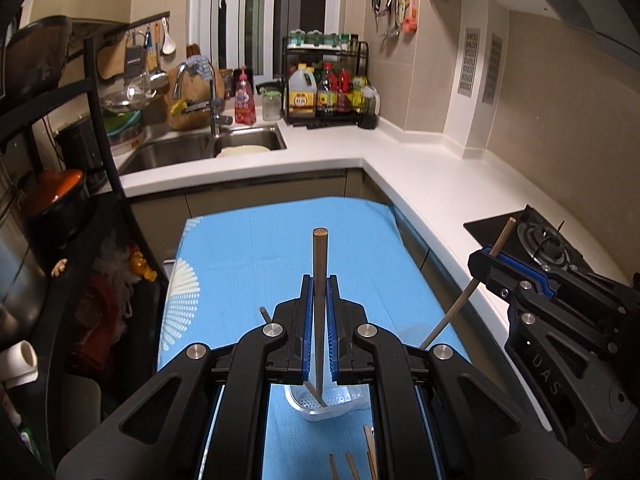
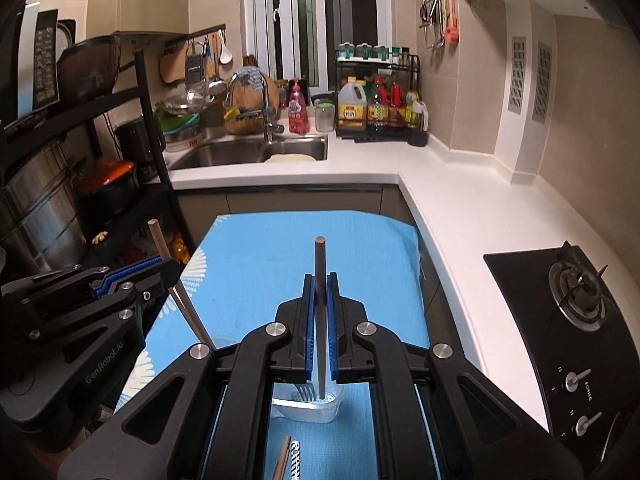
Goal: Organize utensils
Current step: 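Open both tools to drop the chopsticks into the holder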
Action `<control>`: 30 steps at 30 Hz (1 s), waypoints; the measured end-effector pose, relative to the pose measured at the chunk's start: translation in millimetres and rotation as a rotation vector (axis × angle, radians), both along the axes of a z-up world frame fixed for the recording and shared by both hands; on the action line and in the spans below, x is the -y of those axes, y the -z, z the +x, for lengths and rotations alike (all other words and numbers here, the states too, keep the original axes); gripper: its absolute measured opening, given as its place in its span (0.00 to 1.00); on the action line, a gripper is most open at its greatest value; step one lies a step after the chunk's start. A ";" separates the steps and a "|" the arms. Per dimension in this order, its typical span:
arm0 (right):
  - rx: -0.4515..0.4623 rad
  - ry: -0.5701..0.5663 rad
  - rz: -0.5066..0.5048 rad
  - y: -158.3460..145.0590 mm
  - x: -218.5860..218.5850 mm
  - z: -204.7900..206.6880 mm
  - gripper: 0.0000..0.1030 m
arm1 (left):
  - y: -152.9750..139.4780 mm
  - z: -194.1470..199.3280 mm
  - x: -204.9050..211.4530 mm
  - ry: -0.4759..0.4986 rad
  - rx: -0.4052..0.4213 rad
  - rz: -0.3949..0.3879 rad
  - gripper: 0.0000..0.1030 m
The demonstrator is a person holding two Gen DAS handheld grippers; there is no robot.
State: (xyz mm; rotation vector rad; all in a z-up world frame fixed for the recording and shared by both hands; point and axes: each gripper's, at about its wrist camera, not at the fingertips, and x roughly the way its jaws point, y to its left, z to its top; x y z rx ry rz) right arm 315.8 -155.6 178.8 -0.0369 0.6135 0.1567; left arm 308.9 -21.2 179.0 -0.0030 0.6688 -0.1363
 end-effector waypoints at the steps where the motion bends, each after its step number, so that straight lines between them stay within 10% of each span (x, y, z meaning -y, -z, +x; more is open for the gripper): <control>1: -0.009 -0.002 -0.002 4.2 -0.2 2.0 0.05 | 4.2 1.4 0.7 0.001 -0.007 0.002 0.06; 10: -0.080 -0.015 0.005 22.9 1.2 11.0 0.17 | 15.8 6.8 9.5 0.052 -0.050 -0.010 0.08; 14: -0.069 -0.004 0.029 15.8 9.4 3.8 0.29 | 5.5 -4.3 5.2 0.050 -0.009 -0.033 0.38; 30: -0.007 -0.007 0.074 19.3 40.7 -73.7 0.28 | 7.2 -88.8 -23.9 0.027 0.049 -0.032 0.20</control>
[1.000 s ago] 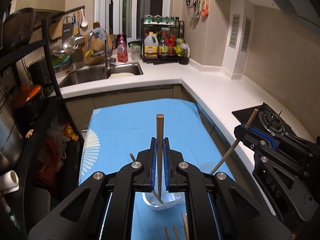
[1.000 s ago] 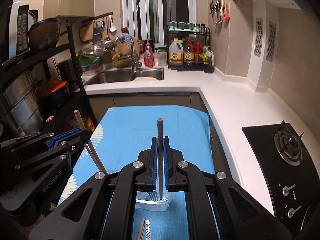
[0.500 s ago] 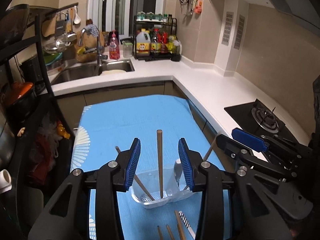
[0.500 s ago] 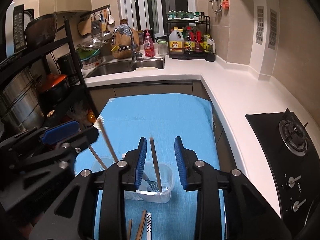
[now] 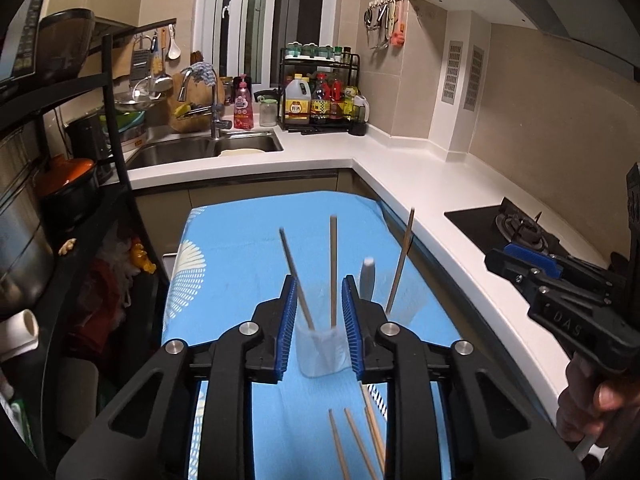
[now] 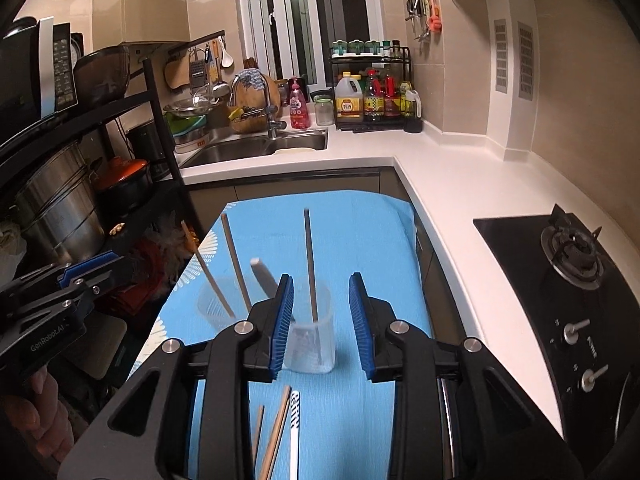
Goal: Organize utensils
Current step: 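Open both tools to drop the chopsticks into the holder, then move both open tools back toward the remaining utensils on the cloth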
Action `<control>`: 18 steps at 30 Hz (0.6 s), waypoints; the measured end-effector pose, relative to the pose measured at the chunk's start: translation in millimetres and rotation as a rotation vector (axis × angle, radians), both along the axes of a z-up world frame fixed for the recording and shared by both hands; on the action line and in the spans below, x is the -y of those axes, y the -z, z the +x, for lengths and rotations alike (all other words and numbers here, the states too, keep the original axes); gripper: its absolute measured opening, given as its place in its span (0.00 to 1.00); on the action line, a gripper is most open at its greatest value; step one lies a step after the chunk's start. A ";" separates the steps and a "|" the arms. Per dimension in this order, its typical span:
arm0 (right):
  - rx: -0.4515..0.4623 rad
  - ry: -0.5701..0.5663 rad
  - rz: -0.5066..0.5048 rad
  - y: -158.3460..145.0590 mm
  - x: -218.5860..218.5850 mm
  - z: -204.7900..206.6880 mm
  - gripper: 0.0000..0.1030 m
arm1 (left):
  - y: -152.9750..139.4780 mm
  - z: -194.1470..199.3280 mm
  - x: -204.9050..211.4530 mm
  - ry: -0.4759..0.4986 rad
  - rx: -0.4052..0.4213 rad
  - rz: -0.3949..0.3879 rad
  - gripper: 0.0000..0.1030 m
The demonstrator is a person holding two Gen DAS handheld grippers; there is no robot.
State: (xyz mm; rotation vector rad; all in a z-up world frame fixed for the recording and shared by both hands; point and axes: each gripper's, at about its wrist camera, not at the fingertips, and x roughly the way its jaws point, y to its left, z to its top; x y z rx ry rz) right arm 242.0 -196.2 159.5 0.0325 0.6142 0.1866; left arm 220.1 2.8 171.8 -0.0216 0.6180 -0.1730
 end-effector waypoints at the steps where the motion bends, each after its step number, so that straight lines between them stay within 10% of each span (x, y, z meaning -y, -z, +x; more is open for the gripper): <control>1: -0.004 -0.004 -0.002 4.5 0.6 -4.0 0.27 | 5.5 -4.6 -0.4 0.002 -0.005 0.003 0.20; 7: 0.005 -0.007 -0.013 37.2 3.9 -25.6 0.08 | 45.5 -23.9 -5.8 -0.012 -0.024 0.015 0.17; 18: -0.104 -0.038 -0.018 124.1 2.8 -18.9 0.07 | 135.5 -27.8 -9.9 -0.012 -0.129 0.007 0.14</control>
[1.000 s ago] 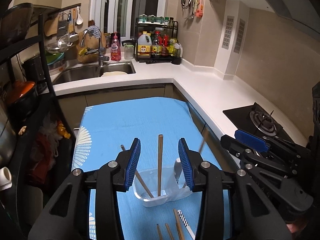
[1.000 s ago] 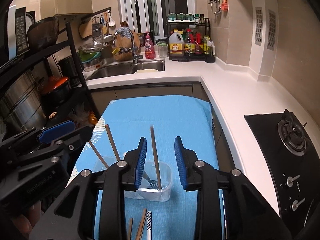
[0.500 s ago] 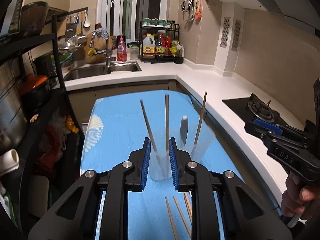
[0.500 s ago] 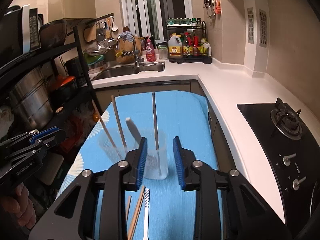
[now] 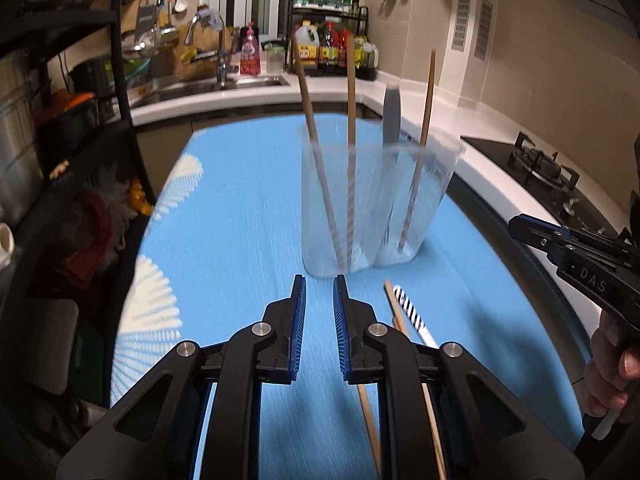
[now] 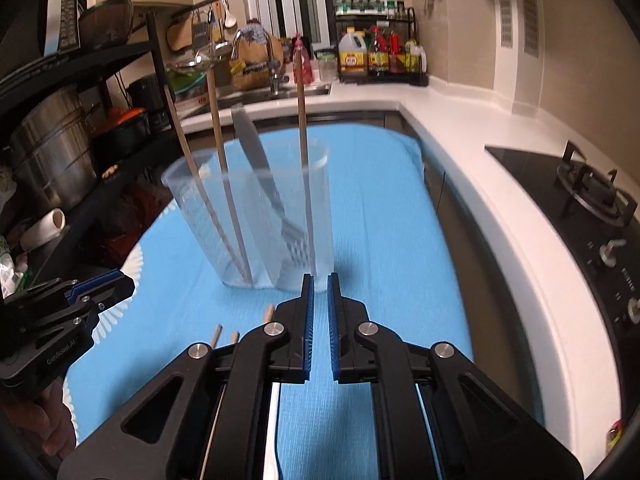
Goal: Organize utensils
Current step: 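Move both open tools back toward the remaining utensils on the cloth, then grasp the striped spoon handle with the right tool while the left tool grasps a chopstick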
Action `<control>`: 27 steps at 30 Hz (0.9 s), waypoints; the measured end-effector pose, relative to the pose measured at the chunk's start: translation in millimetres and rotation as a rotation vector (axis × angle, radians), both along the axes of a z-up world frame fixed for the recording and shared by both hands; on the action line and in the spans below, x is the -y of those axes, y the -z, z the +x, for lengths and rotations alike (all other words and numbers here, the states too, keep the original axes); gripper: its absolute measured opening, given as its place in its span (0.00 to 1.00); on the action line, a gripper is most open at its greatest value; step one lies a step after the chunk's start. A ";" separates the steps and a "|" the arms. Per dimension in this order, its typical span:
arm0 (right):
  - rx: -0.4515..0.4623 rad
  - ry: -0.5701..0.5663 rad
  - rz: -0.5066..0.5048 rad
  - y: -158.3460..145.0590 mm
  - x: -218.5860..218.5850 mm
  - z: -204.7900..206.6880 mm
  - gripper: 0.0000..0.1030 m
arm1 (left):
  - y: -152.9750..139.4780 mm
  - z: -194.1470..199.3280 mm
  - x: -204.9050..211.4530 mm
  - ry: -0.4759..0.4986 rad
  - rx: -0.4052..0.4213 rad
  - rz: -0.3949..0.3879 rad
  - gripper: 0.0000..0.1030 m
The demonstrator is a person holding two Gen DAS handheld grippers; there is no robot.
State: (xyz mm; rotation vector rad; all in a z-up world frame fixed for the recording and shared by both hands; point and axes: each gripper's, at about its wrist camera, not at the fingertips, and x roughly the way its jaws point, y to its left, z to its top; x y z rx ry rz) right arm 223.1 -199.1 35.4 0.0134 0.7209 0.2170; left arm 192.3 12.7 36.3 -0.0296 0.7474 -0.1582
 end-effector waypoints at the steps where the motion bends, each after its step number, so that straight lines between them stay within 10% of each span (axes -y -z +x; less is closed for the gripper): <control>1: -0.023 -0.012 0.007 7.7 -0.5 3.1 0.07 | 7.1 0.7 -1.1 0.006 -0.019 -0.007 0.14; 27: -0.273 -0.138 -0.045 92.2 -52.2 37.7 0.13 | 66.5 7.7 27.4 0.086 -0.227 -0.058 0.14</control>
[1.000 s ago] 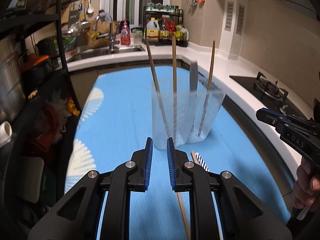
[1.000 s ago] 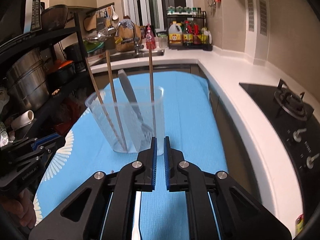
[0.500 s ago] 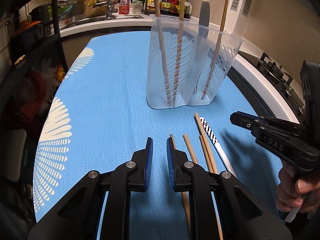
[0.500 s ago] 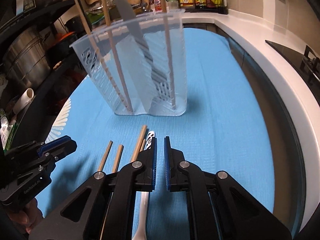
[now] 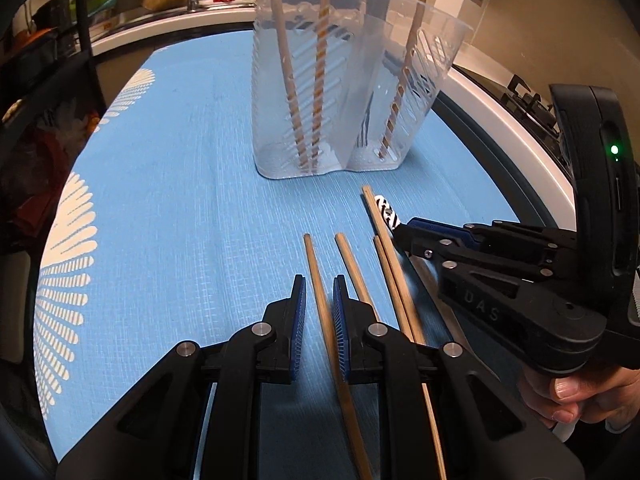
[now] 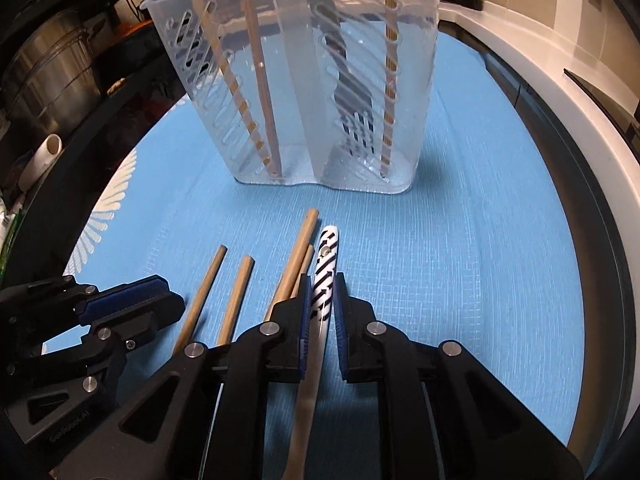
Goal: Organize utensils
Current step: 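Grasp the striped spoon handle with the right tool while the left tool grasps a chopstick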
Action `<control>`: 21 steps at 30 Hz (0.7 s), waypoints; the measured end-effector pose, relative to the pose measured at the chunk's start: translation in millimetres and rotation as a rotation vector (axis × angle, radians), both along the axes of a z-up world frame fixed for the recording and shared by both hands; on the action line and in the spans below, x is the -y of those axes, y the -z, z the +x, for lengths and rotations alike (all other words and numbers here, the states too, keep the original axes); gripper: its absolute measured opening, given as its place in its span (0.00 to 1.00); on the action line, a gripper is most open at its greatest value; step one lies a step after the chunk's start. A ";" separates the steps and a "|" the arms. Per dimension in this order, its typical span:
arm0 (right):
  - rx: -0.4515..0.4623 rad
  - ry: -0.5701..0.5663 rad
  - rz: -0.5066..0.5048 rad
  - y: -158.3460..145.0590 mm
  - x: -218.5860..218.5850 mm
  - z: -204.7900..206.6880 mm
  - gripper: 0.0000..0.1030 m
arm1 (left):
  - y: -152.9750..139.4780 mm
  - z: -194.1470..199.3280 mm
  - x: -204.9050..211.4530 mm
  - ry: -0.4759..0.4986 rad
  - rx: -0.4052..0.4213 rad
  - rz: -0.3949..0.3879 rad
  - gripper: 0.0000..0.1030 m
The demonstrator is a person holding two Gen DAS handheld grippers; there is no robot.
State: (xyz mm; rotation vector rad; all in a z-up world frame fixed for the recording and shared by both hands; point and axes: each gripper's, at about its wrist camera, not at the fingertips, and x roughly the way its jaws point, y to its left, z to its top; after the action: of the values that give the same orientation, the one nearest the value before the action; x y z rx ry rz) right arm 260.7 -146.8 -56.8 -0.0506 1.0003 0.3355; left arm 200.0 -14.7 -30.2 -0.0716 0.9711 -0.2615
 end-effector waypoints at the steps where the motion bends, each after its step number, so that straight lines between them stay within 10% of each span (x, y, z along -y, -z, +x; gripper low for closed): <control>1: 0.005 -0.004 -0.008 -0.4 -1.2 -0.5 0.13 | 0.3 0.5 0.5 0.002 0.000 0.004 0.14; 21: 0.050 0.058 -0.067 0.4 5.4 -2.9 0.09 | 13.8 1.6 1.9 -0.028 0.025 0.148 0.07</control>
State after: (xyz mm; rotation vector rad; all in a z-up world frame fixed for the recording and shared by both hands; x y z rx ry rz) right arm 257.9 -152.2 -57.2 -0.0902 0.9616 0.2465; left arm 201.5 -16.6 -44.1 0.0534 0.9614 -0.1640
